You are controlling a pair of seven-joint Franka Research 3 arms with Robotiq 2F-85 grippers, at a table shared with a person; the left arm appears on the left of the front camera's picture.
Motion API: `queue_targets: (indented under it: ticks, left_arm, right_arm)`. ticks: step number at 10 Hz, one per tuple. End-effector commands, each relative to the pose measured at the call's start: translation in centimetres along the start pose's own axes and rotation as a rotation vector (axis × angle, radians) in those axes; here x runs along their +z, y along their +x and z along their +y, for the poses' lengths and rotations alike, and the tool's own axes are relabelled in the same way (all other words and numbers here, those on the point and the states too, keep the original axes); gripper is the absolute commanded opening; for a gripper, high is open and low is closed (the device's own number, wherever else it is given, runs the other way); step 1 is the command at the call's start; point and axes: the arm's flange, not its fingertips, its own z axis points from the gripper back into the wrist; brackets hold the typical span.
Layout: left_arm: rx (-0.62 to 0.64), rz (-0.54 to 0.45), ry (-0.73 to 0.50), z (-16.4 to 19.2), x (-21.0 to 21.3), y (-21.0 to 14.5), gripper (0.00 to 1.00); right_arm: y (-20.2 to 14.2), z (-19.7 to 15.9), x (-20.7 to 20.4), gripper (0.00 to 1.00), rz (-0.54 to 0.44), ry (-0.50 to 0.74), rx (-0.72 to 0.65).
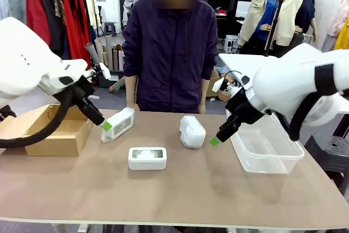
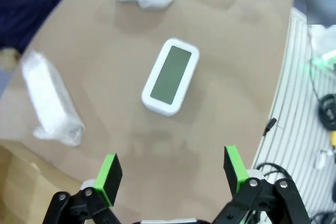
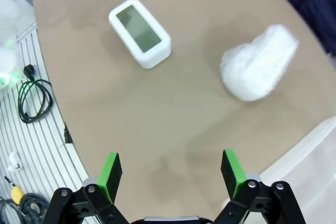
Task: Separate and place wrapped and unwrapped clocks.
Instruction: Pick up the Digital clock indicated by the person.
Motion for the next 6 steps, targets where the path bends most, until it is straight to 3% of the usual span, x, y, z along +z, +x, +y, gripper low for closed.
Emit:
queue_targets:
  ticks: [1,3,6]
  left_arm:
    - [-0.113,-0.068,-0.064,2.7,0.0,-0.7,1.0]
    - [-0.25,-0.079,-0.043,4.8,1.5,-1.1,1.0]
    - [-0.4,-0.103,0.049,7.2,2.7,-1.0,1.0]
  right_arm:
    - [0.8,-2.4,1.0,1.0,-0.081,0.034,0.121]
    - [1.8,-4.2,3.5,1.0,-0.107,0.072,0.311]
    - [2.0,-6.5,5.5,1.0,-0.168,0.093,0.47]
